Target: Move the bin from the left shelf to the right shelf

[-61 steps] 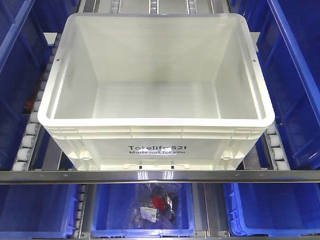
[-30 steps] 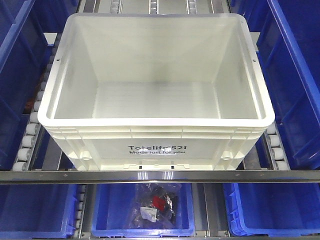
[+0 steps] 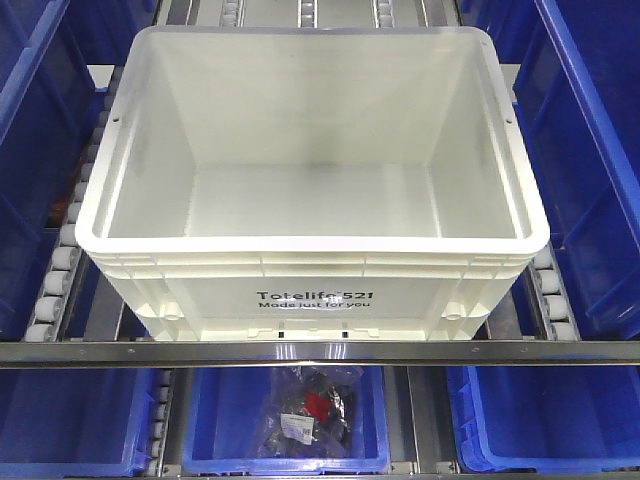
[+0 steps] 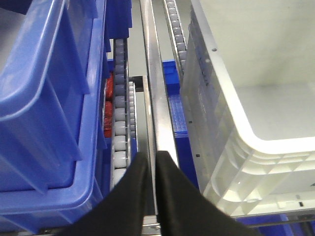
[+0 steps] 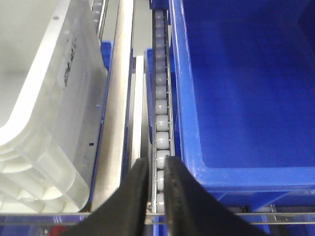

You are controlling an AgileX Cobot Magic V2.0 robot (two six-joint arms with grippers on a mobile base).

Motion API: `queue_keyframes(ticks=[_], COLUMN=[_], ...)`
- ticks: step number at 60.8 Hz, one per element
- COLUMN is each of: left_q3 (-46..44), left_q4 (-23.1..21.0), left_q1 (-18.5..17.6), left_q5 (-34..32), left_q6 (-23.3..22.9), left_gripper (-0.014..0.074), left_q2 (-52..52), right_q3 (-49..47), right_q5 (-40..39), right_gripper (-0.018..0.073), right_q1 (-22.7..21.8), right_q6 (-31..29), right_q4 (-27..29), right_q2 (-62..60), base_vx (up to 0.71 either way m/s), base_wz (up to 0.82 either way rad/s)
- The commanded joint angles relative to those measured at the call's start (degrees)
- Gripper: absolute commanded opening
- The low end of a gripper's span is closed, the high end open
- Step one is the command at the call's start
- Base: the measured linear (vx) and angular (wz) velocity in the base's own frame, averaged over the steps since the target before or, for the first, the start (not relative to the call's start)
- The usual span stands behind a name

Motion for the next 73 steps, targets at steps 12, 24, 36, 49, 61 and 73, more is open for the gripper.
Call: queue_keyframes(ticks=[12, 24, 36, 49, 61, 73], left_q3=[-2.2, -8.2, -12.1, -15.5, -22.8, -30.5], left_q4=[-3.2, -4.8, -7.8, -6.9, -5.6, -3.9], left_q1=[0.1, -0.6, -6.2, -12.8, -13.7, -13.7], left_q5=[-3.4, 0.9, 3.6, 3.5, 3.5, 5.0], left_q6=[0.0, 7.2, 11.5, 13.5, 9.7, 2.3], left_gripper=[0.0496, 0.0613, 0.0594, 0.0592, 0.0592, 0.0592], left_q2=[2.2, 8.1, 15.0, 23.8, 35.2, 46.8], right_q3=[-4.8, -12.2, -19.7, -27.2, -36.1, -43.3], right_q5=[-0.1, 6.6, 12.4, 13.3, 15.4, 18.5], right_gripper=[0.0665, 0.0719, 0.0642, 0.0573, 0.0603, 0.0643], right_q1=[-0.1, 0.0, 0.1, 7.8, 16.7, 17.7], right_q6=[-6.7, -13.9, -21.2, -18.9, 0.7, 10.8], right_q4=[8.1, 15.8, 24.1, 18.6, -1.4, -4.9], right_q2=[5.8, 13.9, 23.1, 31.8, 41.4, 50.8], base_vx=[0.00, 0.00, 0.00, 0.00, 0.00, 0.00], base_wz=[0.00, 0.00, 0.00, 0.00, 0.00, 0.00])
